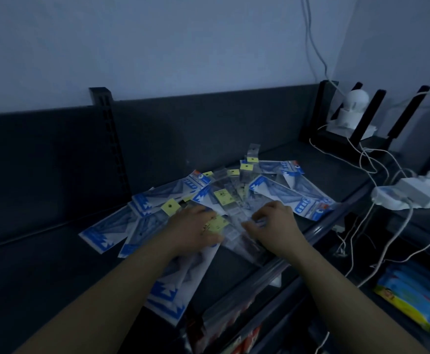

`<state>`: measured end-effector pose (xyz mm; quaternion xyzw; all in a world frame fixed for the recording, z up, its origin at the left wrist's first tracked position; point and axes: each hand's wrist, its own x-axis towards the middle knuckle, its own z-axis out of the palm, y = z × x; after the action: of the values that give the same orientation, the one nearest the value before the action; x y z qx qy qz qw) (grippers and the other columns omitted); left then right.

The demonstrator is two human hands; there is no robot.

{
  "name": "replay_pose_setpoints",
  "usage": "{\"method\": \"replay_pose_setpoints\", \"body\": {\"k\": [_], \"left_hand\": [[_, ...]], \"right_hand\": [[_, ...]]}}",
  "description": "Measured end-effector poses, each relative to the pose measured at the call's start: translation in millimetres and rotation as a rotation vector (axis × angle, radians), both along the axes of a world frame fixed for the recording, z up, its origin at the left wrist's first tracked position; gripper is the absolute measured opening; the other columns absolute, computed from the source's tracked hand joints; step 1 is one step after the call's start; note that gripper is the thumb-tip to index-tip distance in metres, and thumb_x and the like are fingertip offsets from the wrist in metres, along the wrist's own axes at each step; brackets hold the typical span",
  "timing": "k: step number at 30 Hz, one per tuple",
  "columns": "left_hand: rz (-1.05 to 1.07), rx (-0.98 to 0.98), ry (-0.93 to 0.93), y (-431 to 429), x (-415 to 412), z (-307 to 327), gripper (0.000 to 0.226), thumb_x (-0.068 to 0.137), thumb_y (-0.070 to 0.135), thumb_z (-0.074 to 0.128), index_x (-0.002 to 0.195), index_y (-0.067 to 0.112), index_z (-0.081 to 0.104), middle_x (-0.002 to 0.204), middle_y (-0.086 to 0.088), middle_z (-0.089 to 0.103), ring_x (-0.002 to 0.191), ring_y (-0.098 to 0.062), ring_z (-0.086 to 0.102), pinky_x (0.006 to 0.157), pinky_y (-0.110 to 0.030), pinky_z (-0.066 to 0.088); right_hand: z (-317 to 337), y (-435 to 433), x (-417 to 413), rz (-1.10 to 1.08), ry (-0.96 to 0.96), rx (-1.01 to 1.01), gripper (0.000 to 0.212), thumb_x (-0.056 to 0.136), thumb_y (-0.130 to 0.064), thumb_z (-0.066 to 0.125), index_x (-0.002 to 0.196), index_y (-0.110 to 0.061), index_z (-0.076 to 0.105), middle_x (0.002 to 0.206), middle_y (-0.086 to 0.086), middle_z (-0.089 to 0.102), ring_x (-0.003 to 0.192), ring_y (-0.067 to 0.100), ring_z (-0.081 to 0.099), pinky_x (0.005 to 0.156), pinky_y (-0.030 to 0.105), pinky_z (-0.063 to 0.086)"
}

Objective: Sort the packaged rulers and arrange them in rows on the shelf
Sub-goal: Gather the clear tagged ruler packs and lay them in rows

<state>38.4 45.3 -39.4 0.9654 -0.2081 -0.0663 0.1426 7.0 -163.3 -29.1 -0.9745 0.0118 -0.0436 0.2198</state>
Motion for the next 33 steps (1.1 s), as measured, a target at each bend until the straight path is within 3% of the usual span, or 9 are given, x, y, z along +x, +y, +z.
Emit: {"method": "replay_pose_setpoints", "body": {"k": [5, 8, 11, 17, 19, 21, 24, 27, 33], "left_hand": [[-0.073, -0.05, 0.051, 16.3, 8.5, -0.9, 0.078, 0.081, 0.053, 0.067, 0.147, 0.029, 0.034, 0.154, 0.008, 0.024, 0.138, -0.016, 0.03, 0.111, -0.038, 0.032], [-0.037, -0.232, 0.05, 21.2, 11.3, -5.4, 0.063, 0.08, 0.043, 0.073, 0.137, 0.027, 0.051, 0.143, 0.011, 0.039, 0.121, -0.009, 0.049, 0.104, -0.035, 0.043], [-0.033, -0.276, 0.029, 23.4, 11.0, -5.5, 0.056, 0.082, 0.037, 0.072, 0.134, 0.024, 0.055, 0.138, 0.012, 0.044, 0.116, -0.006, 0.052, 0.102, -0.031, 0.044], [-0.047, -0.228, -0.016, 21.2, 20.2, -1.9, 0.047, 0.087, 0.031, 0.067, 0.132, 0.022, 0.056, 0.135, 0.006, 0.051, 0.115, -0.011, 0.054, 0.102, -0.035, 0.044], [-0.014, -0.26, -0.078, 15.3, 20.3, -3.7, 0.04, 0.088, 0.03, 0.066, 0.126, 0.021, 0.06, 0.124, 0.003, 0.055, 0.108, -0.013, 0.056, 0.096, -0.034, 0.047], [0.051, -0.263, -0.156, 10.3, 18.7, -5.4, 0.034, 0.089, 0.03, 0.064, 0.121, 0.019, 0.062, 0.115, 0.001, 0.056, 0.103, -0.015, 0.056, 0.09, -0.034, 0.048], [0.152, -0.236, -0.183, 7.5, 15.8, -7.5, 0.03, 0.088, 0.033, 0.062, 0.112, 0.015, 0.063, 0.113, -0.002, 0.056, 0.099, -0.016, 0.056, 0.086, -0.031, 0.048], [0.202, -0.219, -0.179, 6.9, 12.2, -7.2, 0.022, 0.087, 0.033, 0.064, 0.093, 0.012, 0.059, 0.108, -0.006, 0.057, 0.092, -0.018, 0.055, 0.078, -0.03, 0.044], [0.283, -0.411, -0.124, 5.8, 1.6, -4.2, 0.035, 0.081, 0.029, 0.073, 0.109, 0.011, 0.062, 0.112, -0.001, 0.052, 0.092, -0.011, 0.052, 0.078, -0.022, 0.04]], "right_hand": [[-2.7, 13.5, 14.8, 0.004, 0.055, -0.054, 0.05, 0.078, -0.062, 0.062, 0.094, -0.014, 0.066, 0.111, 0.006, 0.043, 0.109, 0.025, 0.038, 0.095, 0.036, 0.038], [-6.6, 15.3, 19.4, -0.067, 0.031, 0.122, 0.047, 0.078, -0.045, 0.069, 0.056, -0.008, 0.051, 0.08, 0.011, 0.048, 0.081, 0.023, 0.049, 0.067, 0.033, 0.042], [0.7, 9.6, 19.0, -0.101, 0.027, 0.37, 0.036, 0.083, -0.02, 0.064, 0.058, -0.001, 0.046, 0.055, 0.01, 0.045, 0.048, 0.018, 0.045, 0.049, 0.027, 0.039], [20.4, -10.4, -1.5, 0.0, 0.155, 0.359, 0.036, 0.091, -0.025, 0.056, 0.06, -0.01, 0.045, 0.06, 0.006, 0.042, 0.055, 0.016, 0.039, 0.055, 0.028, 0.03], [16.0, -11.2, -6.6, 0.043, 0.188, 0.261, 0.036, 0.088, -0.03, 0.062, 0.06, -0.011, 0.051, 0.057, 0.002, 0.049, 0.052, 0.013, 0.044, 0.053, 0.026, 0.035], [11.6, -8.7, -8.4, 0.059, 0.164, 0.189, 0.023, 0.079, -0.034, 0.073, 0.077, -0.013, 0.063, 0.072, -0.001, 0.063, 0.064, 0.012, 0.057, 0.06, 0.027, 0.045], [12.1, -4.4, -7.7, 0.028, 0.157, 0.15, 0.035, 0.071, -0.038, 0.079, 0.094, -0.015, 0.065, 0.087, 0.0, 0.067, 0.076, 0.014, 0.063, 0.069, 0.032, 0.052], [15.0, -2.9, -5.6, 0.078, 0.243, 0.168, 0.033, 0.07, -0.036, 0.08, 0.077, -0.005, 0.071, 0.074, 0.009, 0.068, 0.067, 0.018, 0.062, 0.063, 0.033, 0.049], [22.5, -12.2, -1.9, 0.117, 0.314, 0.292, 0.029, 0.08, -0.031, 0.073, 0.068, -0.006, 0.062, 0.06, 0.003, 0.055, 0.056, 0.013, 0.05, 0.056, 0.024, 0.039]]}}
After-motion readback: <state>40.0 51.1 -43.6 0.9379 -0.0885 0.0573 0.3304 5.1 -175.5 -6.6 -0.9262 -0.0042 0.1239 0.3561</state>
